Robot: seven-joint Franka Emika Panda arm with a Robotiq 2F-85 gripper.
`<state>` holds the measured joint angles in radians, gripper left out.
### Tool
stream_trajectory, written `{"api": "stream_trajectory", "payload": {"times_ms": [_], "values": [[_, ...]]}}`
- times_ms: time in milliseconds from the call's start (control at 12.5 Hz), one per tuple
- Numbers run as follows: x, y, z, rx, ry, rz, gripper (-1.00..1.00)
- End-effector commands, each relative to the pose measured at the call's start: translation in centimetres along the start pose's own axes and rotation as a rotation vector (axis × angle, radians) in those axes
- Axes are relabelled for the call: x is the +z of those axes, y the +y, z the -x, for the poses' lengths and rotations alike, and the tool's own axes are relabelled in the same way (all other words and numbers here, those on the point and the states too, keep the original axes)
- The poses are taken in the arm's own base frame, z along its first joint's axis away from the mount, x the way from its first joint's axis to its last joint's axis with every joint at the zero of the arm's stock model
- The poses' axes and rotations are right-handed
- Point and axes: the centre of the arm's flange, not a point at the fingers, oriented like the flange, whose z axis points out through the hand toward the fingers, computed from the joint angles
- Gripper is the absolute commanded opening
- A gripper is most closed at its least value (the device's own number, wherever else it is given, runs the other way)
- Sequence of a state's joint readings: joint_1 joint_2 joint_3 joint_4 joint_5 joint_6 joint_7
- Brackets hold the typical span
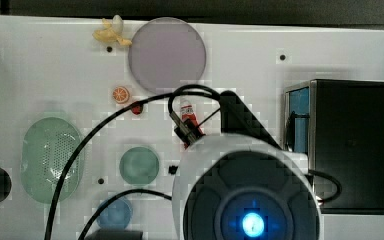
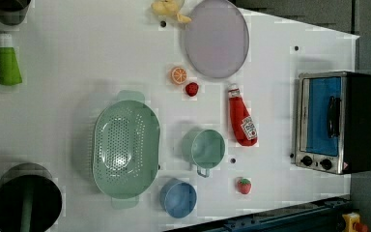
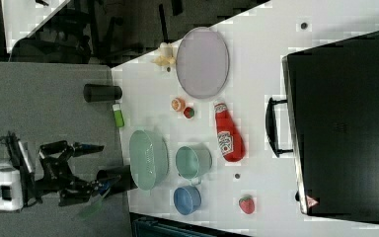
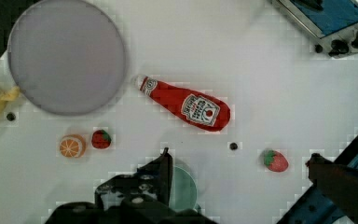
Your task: Pick Ketchup from the table and place it in strainer.
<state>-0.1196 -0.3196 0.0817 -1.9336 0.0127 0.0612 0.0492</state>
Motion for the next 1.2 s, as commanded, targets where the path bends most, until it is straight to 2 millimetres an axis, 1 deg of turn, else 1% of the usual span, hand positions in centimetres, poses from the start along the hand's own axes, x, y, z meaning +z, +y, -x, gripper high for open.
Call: {"api": "stream_trajectory", "payload": {"times_ms": [80, 240, 480, 640, 880, 1040, 1200], "values": [[10.2, -2.5, -1.2, -0.046, -0.129, 0.131, 1.0], [13.9, -3.8, -1.6, -0.176, -0.135, 0.117, 1.0], [19.2, -4.9, -2.4, -0.514, -0.136, 0.073, 1.0], [22.4, -5.2, -2.7, -0.728, -0.127, 0.044, 1.0], [26.6, -5.1, -2.8, -0.978, -0.1, 0.01, 1.0], [29.2, -4.7, -2.6, -1.061, -0.08, -0.004, 1.0], [32.4, -3.7, -1.9, -1.061, -0.098, -0.001, 1.0]]}}
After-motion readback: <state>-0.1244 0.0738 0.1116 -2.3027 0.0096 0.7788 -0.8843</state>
